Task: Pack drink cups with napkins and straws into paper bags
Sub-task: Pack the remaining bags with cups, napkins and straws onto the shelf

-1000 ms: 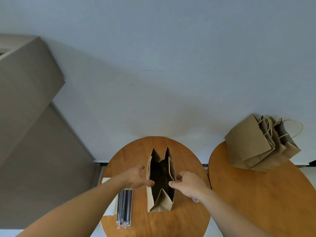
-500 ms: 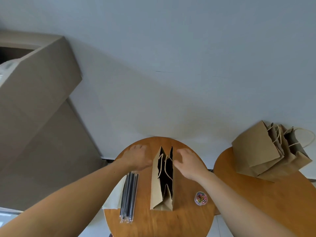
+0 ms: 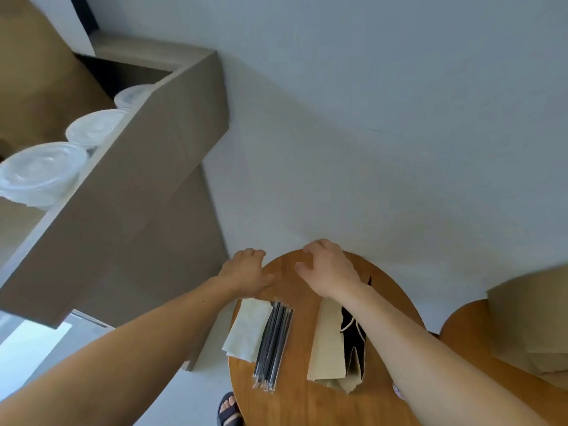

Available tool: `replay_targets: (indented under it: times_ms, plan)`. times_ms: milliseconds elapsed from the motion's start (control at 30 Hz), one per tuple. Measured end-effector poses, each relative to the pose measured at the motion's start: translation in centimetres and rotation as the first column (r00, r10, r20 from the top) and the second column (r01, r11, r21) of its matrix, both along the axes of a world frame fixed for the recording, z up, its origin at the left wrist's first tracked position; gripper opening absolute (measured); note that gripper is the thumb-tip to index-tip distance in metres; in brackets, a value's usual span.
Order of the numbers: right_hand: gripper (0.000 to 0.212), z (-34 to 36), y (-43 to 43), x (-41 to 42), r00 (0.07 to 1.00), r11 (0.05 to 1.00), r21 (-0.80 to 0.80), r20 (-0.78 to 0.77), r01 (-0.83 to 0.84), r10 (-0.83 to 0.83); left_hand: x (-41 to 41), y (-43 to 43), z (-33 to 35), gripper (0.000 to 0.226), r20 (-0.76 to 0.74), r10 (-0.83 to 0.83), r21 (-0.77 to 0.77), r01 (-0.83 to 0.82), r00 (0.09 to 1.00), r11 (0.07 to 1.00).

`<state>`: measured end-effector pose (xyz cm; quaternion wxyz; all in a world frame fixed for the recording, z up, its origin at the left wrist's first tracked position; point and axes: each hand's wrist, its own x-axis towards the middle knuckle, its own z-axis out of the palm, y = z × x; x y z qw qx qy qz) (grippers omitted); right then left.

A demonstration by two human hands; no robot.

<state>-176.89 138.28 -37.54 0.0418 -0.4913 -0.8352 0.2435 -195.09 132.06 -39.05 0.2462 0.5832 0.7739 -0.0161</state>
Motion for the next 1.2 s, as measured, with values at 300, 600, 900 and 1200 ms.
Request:
replay_targets:
  times_ms: [300,600,900,1200]
  plan:
    - [0.053,7.4,4.6,-6.3,0.997,0.985,0.163,-0.034,-0.061,0.067,-5.5,2.5,11.3,0.073,-0.120,-0.001,0.312,0.039,0.993,0.949]
    - [0.051,21.9,5.9,-14.9,0.960,0.889,0.429,-0.143,-0.161,0.242,-13.0,-0.1,26.4,0.067,-0.202,0.215,0.613,-0.048,0.956,0.789]
    - [0.065,24.3,-1.2,-25.9,0.791,0.761,0.353,-0.085,-0.545,0.606,-24.9,-10.6,28.1,0.068,-0.196,0.513,0.557,-0.335,0.836,0.760]
    - [0.113,22.0,-6.0,-33.0,0.597,0.572,0.181,0.337,-0.800,0.728,-29.5,-13.8,24.3,0.066,-0.171,0.559,0.476,-0.428,0.811,0.768]
